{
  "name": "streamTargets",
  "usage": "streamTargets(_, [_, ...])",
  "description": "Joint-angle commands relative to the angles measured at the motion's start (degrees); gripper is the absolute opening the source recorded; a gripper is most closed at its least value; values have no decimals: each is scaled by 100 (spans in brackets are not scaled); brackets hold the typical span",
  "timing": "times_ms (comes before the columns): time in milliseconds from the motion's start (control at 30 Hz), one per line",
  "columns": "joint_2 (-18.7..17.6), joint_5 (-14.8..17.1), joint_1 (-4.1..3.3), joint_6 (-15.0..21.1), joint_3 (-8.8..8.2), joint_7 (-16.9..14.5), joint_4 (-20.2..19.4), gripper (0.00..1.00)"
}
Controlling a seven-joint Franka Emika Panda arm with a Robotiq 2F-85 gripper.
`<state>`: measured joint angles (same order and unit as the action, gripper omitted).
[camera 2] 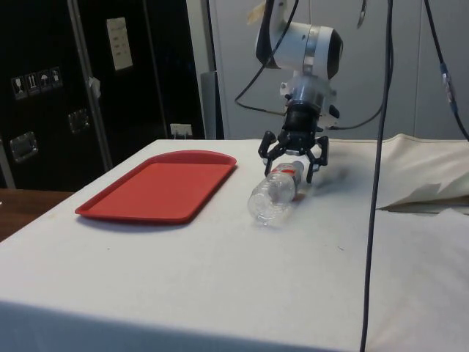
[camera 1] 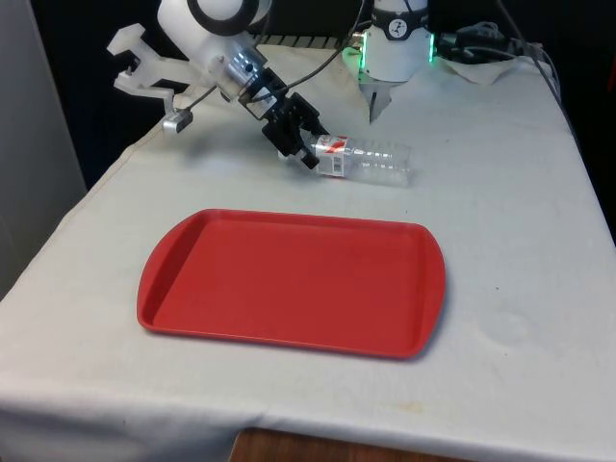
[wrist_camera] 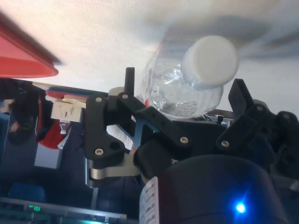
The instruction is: Place the bottle upright on the tray.
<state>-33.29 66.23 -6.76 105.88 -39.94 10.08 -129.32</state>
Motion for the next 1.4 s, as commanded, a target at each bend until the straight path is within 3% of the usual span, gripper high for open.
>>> streamTargets(0, [-29, 40, 29, -34, 23, 11, 34, 100])
streamTargets(167, [-17, 6, -6, -23, 0, 17, 29, 100])
streamTargets(433, [-178, 172, 23, -97, 52, 0, 120, 100])
streamTargets(467, [-166, 138, -6, -69, 29, 11, 103, 100])
streamTargets(500, [-178, 172, 23, -126, 40, -11, 115, 100])
streamTargets(700, [-178, 178, 34, -395, -63, -138, 80, 100])
streamTargets(733, [-189, 155, 0, -372, -86, -109, 86, 100])
streamTargets(767, [-189, 183, 34, -441, -74, -143, 86, 100])
streamTargets(867, [-206, 189, 34, -550, -109, -160, 109, 100])
streamTargets(1000, [-195, 155, 6, -544, -132, -143, 92, 100])
streamTargets(1267, [-258, 195, 34, -602, -97, -172, 115, 100])
streamTargets(1300, [-223, 155, 6, -573, -132, -149, 86, 100])
streamTargets(1367, [-298, 212, 40, -630, -92, -178, 132, 100])
